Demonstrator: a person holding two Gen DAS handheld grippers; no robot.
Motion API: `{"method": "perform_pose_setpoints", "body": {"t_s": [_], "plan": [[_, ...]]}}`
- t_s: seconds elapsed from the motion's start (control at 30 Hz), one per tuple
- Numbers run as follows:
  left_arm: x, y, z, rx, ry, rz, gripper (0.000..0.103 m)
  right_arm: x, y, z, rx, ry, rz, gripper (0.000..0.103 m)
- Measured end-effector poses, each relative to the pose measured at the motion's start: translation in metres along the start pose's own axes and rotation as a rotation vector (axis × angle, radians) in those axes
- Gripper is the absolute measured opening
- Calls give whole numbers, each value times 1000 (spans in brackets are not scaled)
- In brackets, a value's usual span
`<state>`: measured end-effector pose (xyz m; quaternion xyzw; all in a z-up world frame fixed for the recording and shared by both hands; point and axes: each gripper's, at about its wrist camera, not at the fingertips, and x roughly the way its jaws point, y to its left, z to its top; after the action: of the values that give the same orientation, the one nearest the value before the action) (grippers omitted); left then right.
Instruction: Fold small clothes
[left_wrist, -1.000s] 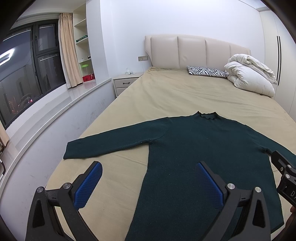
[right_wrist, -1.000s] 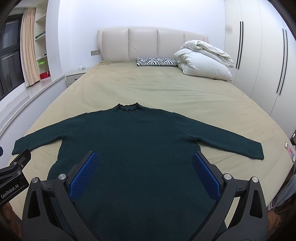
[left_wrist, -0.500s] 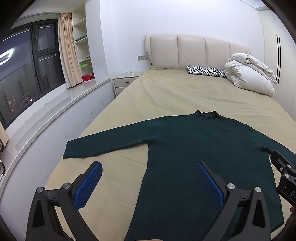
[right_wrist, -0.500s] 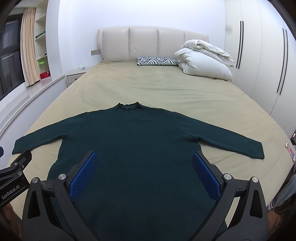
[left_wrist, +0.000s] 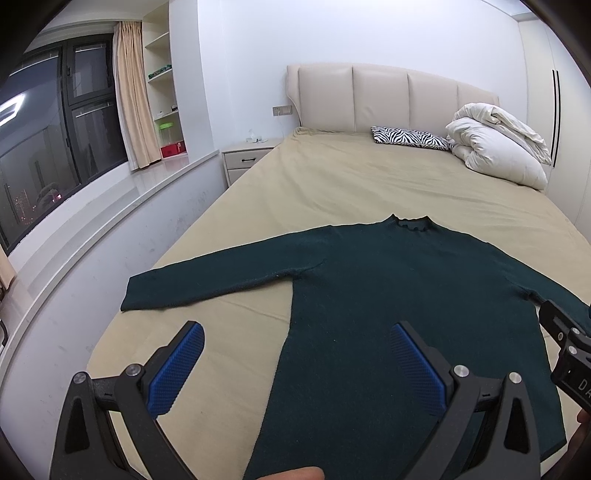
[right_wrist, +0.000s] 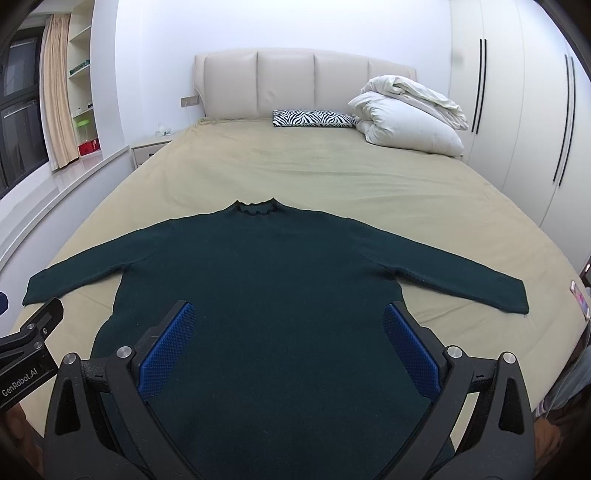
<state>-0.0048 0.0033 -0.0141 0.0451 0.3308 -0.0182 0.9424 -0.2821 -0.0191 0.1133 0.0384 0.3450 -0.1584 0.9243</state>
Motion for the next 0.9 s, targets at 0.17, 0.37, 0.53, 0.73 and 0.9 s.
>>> {"method": "perform_pose_setpoints", "body": {"t_s": [0.17,0.37,0.53,0.73,0.9], "plan": [[1,-2,-2,6,5,2,103,4,-2,1,5,7,1,103],[5,-2,-4,-12,24,-20,103,7,-6,1,10,16,2,103],[11,-6,-10,-20,45,-69,103,17,-28,-1,59,36,7,103],[25,-29,-18,89,55,-8,103,42,-109,-11,206,64,-6,103],[47,-52,-18,167,90,-4,103,78,-247,-37,536,87,-42,103]]}}
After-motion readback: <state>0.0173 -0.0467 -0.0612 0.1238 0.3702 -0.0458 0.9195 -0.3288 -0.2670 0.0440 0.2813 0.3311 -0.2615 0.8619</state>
